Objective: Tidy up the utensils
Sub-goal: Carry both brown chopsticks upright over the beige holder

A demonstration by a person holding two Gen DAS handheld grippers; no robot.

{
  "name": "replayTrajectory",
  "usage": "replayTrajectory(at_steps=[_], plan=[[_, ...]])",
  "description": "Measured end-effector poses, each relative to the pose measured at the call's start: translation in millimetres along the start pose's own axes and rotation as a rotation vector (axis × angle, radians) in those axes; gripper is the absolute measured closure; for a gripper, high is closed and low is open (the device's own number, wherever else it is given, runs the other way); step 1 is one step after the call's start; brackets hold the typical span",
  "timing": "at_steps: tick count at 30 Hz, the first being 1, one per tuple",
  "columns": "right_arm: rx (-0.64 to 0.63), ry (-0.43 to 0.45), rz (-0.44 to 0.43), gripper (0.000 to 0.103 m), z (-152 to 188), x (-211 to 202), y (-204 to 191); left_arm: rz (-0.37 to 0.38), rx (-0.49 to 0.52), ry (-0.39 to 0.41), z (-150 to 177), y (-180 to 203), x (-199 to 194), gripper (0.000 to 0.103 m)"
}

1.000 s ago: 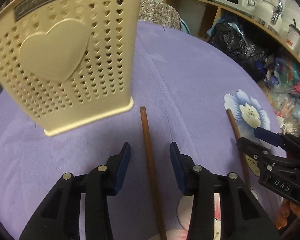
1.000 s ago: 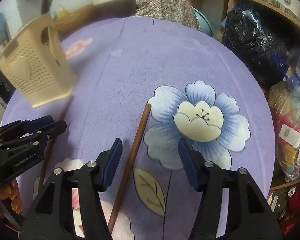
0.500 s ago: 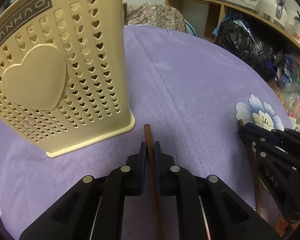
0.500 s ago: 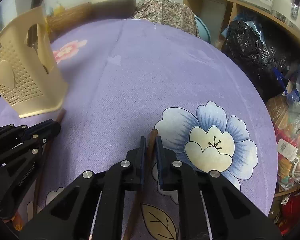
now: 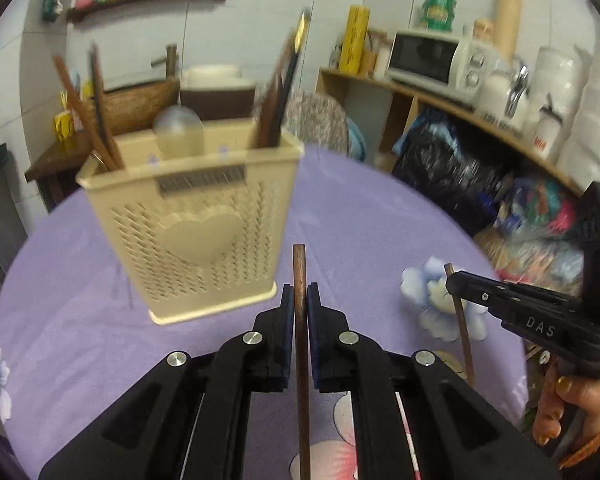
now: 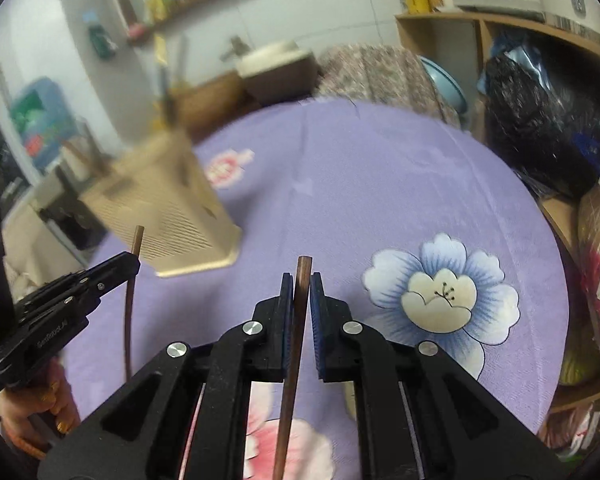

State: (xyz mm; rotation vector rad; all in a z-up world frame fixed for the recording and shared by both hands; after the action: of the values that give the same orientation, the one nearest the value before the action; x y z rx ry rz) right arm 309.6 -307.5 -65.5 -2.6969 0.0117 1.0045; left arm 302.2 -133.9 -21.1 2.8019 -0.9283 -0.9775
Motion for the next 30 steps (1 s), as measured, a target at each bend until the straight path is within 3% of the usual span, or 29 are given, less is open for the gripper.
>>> replayTrajectory(at_steps=[4,8,13,22,26,30], plan=[[-0.043,0.061,-0.099,0.095,-14,-47,-21,0.029,0.024,0.086,-13,4,-53,0.095],[-0.077,0.091,-0.166,0.095,-17,-82,-32,0.051,0.034,0.122,-15,4,-86,0.095],[-0.119,0.127,-0.195,0.095,-14,-112,-43,0.074,0.018,0.144,-15,5,-98,0.095],[-0.133,0.156,-0.229,0.095,-20,-131,-53,0.072,0.024,0.193,-20,1,-120,0.095],[-0.155,0.213,-0.243,0.095,-46,-146,-67,0.064,0.045,0.244,-47,2,-137,0.095],[-0.189,0.309,-0.255,0.095,-106,-166,-100,0.036,0.068,0.327,-98,1,-154,0.095]])
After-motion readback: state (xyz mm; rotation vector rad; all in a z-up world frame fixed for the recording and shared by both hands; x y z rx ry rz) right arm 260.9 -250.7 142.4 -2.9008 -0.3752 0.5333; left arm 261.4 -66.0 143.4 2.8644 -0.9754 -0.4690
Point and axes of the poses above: each gripper's, at about its wrist camera, not at the fingertips, and x roughly the way its jaws point, y to its right, z to its underside, the point moved 8 cm from there along x, roughly the way its jaws point, and after that the axes turned 8 degrees about z, right-handed, at the moved point
